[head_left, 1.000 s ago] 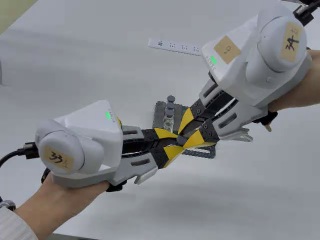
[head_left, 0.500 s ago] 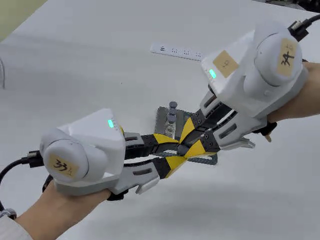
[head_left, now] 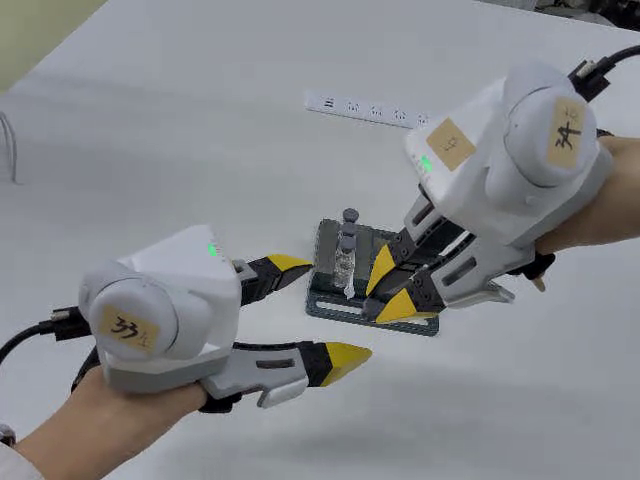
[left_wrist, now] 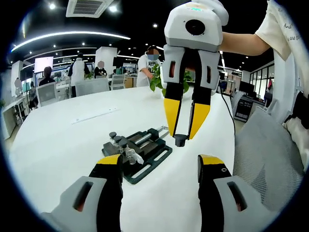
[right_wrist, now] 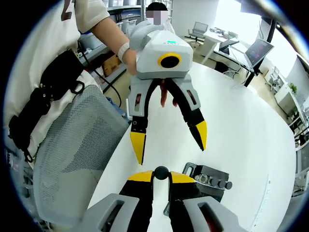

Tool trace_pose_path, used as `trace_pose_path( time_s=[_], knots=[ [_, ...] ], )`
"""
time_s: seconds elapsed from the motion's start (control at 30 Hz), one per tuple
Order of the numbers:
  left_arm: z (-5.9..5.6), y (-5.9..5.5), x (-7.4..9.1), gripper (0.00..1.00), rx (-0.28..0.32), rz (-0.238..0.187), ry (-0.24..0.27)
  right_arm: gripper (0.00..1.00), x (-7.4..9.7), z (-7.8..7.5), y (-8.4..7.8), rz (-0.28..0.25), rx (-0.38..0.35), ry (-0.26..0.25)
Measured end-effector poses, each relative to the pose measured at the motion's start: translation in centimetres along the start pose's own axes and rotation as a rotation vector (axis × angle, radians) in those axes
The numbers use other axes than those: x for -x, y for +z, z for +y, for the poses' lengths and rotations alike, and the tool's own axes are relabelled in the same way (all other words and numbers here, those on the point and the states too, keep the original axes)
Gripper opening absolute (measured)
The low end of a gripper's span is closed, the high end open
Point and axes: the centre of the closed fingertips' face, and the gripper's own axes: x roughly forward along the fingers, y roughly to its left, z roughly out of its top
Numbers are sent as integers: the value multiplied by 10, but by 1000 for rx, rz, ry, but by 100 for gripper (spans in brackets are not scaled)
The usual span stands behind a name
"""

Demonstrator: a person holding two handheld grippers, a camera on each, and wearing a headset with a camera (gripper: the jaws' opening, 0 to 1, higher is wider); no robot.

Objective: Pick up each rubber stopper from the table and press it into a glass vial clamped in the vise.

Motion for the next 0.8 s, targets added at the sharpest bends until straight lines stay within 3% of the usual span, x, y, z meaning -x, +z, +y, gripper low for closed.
trace_pose_path(
  time_s=[0.27,0.4,0.8],
  knots=[
    [13,-5,4,91,19,11,63,7,-3,-2,-4,9,-7,3],
    [19,-10,6,99,26,27,84,7,-4,-2,-5,12,-8,5],
    [31,-21,16,99,47,44,110,6,-9,-12,-11,27,-11,11]
  ],
)
